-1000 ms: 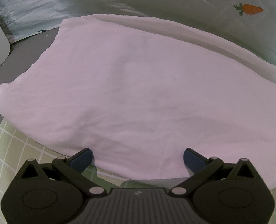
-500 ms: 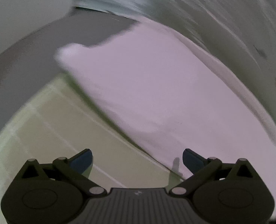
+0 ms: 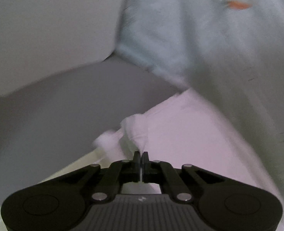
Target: Fold clothes
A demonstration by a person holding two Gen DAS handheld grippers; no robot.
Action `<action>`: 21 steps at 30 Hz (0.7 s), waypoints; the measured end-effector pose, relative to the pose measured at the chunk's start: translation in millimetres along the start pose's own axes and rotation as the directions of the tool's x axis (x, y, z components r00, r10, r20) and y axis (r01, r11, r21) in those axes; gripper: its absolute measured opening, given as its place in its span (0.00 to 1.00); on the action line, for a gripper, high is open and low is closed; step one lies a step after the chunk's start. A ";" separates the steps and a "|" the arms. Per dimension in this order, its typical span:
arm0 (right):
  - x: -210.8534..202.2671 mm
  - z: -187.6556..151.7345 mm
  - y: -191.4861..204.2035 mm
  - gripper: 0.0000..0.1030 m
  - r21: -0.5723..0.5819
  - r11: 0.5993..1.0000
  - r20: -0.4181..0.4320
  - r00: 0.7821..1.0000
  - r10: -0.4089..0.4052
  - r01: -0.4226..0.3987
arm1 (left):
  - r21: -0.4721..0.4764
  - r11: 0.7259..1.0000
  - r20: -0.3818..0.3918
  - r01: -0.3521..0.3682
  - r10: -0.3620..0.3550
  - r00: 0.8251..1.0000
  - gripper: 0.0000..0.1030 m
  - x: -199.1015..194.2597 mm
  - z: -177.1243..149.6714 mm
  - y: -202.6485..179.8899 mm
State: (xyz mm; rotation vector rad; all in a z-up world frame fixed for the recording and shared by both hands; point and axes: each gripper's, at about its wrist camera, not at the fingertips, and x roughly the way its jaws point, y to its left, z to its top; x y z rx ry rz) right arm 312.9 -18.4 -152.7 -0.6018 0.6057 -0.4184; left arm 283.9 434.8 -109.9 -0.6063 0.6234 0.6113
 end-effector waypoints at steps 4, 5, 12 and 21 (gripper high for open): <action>1.0 -0.9 -1.0 1.00 0.006 1.000 0.000 1.000 -0.003 0.003 | 0.076 0.984 0.140 0.162 -0.171 0.975 0.00 -45.3 34.6 -29.8; 1.0 -1.0 -1.1 1.00 0.006 1.000 0.000 1.000 -0.002 0.002 | 0.088 0.976 0.175 0.200 -0.212 0.961 0.00 -55.2 43.6 -35.3; 0.9 -3.3 -1.9 1.00 0.009 1.000 0.011 1.000 0.001 -0.001 | 0.003 0.996 0.085 0.091 -0.091 0.992 0.01 -1.6 32.2 -1.5; 3.4 3.9 -0.3 1.00 -0.055 0.998 -0.003 1.000 0.012 -0.012 | -0.117 0.992 -0.120 0.040 -0.054 0.991 0.25 27.0 -37.1 51.6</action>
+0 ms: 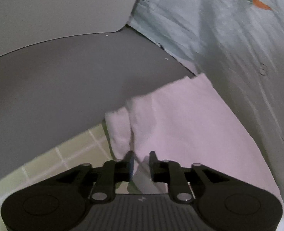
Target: Fold clothes
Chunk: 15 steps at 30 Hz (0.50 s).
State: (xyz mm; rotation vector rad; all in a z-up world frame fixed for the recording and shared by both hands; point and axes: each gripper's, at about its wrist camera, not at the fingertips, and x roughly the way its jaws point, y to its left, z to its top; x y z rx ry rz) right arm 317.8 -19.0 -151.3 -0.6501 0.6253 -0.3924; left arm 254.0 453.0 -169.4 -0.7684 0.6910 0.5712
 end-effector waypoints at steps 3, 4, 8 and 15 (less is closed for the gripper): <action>-1.8 8.4 1.6 1.00 -0.067 0.997 -0.001 1.000 0.029 -0.029 | 0.064 0.997 -0.046 0.044 -0.041 0.998 0.40 -14.2 -17.8 -7.5; -4.1 11.2 0.6 1.00 -0.072 0.996 0.006 0.999 0.054 -0.053 | 0.091 0.993 -0.081 0.071 -0.064 0.995 0.40 -17.5 -26.0 -11.9; -21.8 21.8 0.8 1.00 -0.070 0.982 0.054 0.982 0.181 -0.177 | 0.160 0.977 -0.159 0.138 -0.113 0.981 0.46 -26.9 -56.6 -27.2; -28.3 57.4 8.3 1.00 -0.042 0.941 0.116 0.934 0.339 -0.337 | 0.380 0.912 -0.195 0.155 -0.085 0.977 0.61 -36.7 -83.0 -75.3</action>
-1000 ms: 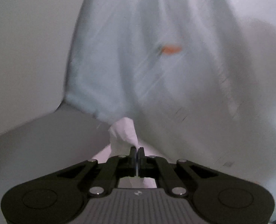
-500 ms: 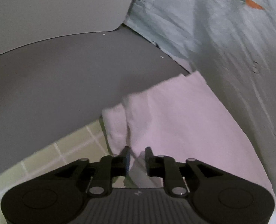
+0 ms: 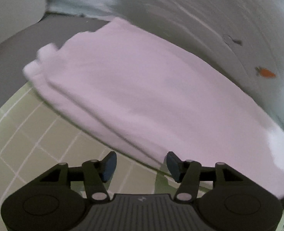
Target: Fold clothes
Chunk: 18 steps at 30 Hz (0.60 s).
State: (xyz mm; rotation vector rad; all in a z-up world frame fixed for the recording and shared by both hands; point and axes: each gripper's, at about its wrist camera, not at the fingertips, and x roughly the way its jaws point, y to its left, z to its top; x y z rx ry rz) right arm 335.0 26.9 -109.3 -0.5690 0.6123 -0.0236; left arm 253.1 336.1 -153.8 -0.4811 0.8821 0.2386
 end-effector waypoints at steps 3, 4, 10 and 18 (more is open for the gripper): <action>7.3 20.2 -23.7 1.00 0.210 0.972 -0.018 0.994 0.110 -0.104 | 0.068 0.998 -0.007 0.019 -0.019 1.000 0.67 1.3 -1.3 -16.7; 11.4 23.9 -32.0 1.00 0.280 0.952 -0.030 0.990 0.139 -0.125 | 0.088 0.996 -0.011 0.029 -0.028 1.000 0.67 2.4 -1.4 -22.4; 19.5 27.7 -43.0 1.00 0.386 0.911 -0.062 0.982 0.178 -0.141 | 0.238 0.969 -0.042 0.067 -0.059 0.997 0.69 11.8 -4.2 -59.9; 20.7 27.4 -41.8 1.00 0.390 0.911 -0.075 0.982 0.174 -0.132 | 0.355 0.928 -0.071 0.111 -0.092 0.993 0.69 24.6 -14.8 -100.2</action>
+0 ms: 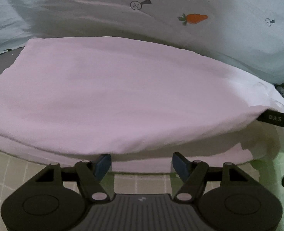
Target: Fold clothes
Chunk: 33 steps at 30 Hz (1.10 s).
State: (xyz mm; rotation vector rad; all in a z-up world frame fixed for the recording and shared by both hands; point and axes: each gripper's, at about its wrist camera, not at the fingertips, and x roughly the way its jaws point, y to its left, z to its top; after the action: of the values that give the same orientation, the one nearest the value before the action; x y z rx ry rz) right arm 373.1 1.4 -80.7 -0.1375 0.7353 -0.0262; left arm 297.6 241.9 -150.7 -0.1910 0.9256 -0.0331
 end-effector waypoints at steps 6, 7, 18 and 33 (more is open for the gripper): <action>0.1 -1.7 -0.4 1.00 -0.007 1.000 -0.003 1.000 -0.005 0.005 | 0.017 0.998 0.054 -0.057 0.056 0.997 0.69 13.4 8.7 -6.4; 0.2 -1.9 -0.9 1.00 -0.008 1.000 -0.004 1.000 -0.006 0.006 | 0.011 0.997 0.059 -0.070 0.069 0.996 0.69 15.3 10.9 -3.0; 6.3 -7.6 -10.5 1.00 0.020 0.999 -0.039 0.999 -0.027 0.027 | -0.247 0.875 -0.012 -0.417 0.428 0.904 0.77 4.5 13.8 123.8; 11.5 -45.9 -33.0 1.00 -0.019 0.993 -0.118 0.986 -0.120 0.119 | -0.524 0.659 -0.120 -0.540 0.571 0.812 0.92 -55.5 -23.8 239.1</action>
State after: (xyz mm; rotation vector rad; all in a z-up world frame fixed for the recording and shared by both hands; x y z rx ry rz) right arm 351.6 -37.5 -117.6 -0.1930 0.8460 -0.1455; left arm 232.4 479.4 -163.3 -0.4199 0.8870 0.8228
